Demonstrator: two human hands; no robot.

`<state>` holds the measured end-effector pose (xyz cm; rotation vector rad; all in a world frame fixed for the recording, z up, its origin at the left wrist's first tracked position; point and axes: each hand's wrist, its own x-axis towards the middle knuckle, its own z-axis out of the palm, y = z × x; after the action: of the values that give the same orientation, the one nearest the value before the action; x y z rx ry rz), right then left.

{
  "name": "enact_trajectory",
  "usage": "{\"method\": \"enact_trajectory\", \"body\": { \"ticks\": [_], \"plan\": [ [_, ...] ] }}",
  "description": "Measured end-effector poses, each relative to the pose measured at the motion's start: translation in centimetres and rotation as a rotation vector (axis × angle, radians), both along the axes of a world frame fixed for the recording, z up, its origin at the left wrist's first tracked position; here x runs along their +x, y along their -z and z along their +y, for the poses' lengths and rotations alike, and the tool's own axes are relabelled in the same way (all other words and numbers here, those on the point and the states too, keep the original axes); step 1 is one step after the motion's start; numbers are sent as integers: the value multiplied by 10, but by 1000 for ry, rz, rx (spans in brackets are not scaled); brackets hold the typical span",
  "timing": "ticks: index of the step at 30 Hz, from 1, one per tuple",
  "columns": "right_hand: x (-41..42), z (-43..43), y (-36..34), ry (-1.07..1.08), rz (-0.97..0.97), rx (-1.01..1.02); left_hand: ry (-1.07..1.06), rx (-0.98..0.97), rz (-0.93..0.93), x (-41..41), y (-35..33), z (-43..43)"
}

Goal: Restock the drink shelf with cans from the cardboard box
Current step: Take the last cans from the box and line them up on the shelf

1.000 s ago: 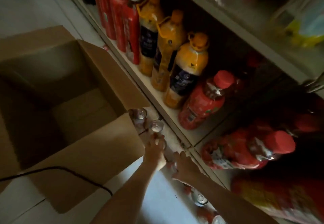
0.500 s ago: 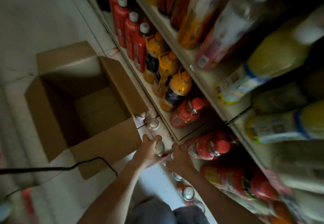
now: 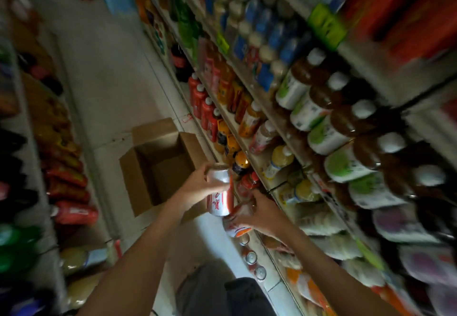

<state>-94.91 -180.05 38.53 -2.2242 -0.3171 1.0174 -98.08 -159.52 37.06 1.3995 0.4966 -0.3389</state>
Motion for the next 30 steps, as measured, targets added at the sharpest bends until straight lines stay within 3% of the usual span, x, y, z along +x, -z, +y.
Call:
{"method": "enact_trajectory", "body": {
  "ticks": [6, 14, 25, 30],
  "plan": [
    [9, -16, -163, -11, -177, 109, 161, -190, -74, 18, -147, -5],
    [9, -55, -294, 242, -287, 245, 673, -101, -174, 75, -290, -41],
    [-18, -120, -395, 433, -551, 177, 1097, -143, -482, 117, -372, -102],
    [-24, -153, -415, 507, -687, -22, 1069, -108, -583, 114, -376, -146]
  ]
}}
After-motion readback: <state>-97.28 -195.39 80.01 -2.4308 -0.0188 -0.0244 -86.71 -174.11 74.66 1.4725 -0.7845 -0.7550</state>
